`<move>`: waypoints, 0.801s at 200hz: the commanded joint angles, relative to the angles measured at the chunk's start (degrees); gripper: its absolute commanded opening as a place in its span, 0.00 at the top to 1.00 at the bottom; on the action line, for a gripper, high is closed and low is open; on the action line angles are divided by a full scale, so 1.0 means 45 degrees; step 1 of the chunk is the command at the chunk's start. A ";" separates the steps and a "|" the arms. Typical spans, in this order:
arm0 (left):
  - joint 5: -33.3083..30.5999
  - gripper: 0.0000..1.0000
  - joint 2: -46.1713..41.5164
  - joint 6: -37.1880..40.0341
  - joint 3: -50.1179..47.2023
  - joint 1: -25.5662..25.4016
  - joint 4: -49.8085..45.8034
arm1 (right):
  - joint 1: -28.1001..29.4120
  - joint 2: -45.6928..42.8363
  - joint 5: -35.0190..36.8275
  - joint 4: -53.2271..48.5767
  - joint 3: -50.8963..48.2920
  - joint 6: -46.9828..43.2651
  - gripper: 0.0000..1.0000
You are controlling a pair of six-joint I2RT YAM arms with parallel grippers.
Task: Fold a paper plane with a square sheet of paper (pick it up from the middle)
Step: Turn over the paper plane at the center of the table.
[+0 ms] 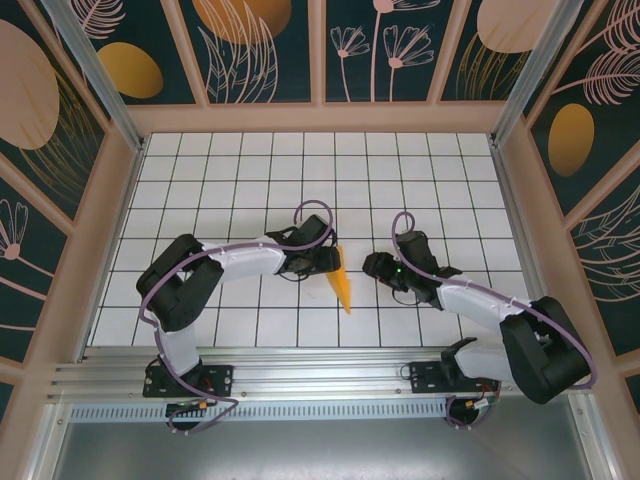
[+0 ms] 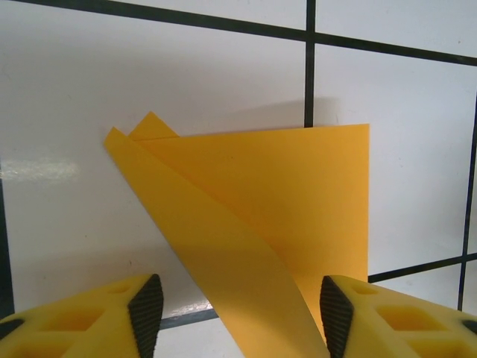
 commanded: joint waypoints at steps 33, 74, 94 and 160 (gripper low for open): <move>-0.0288 0.51 -0.0285 0.0038 -0.0228 -0.0072 0.0037 | -0.0060 -0.0133 -0.0030 0.0291 -0.0188 0.0219 0.48; -0.0340 0.74 -0.0752 -0.0105 -0.0784 -0.0089 0.0246 | -0.0037 -0.0075 -0.0560 0.0815 -0.0235 0.0163 0.48; -0.0423 0.80 -0.1186 -0.0243 -0.1232 -0.0084 0.0495 | 0.0021 -0.0065 -0.1047 0.1326 -0.0303 0.0122 0.48; -0.0747 1.00 -0.2557 -0.0400 -0.2951 -0.0080 0.1944 | 0.1022 0.0113 -0.2410 0.2318 -0.0095 -0.0784 0.48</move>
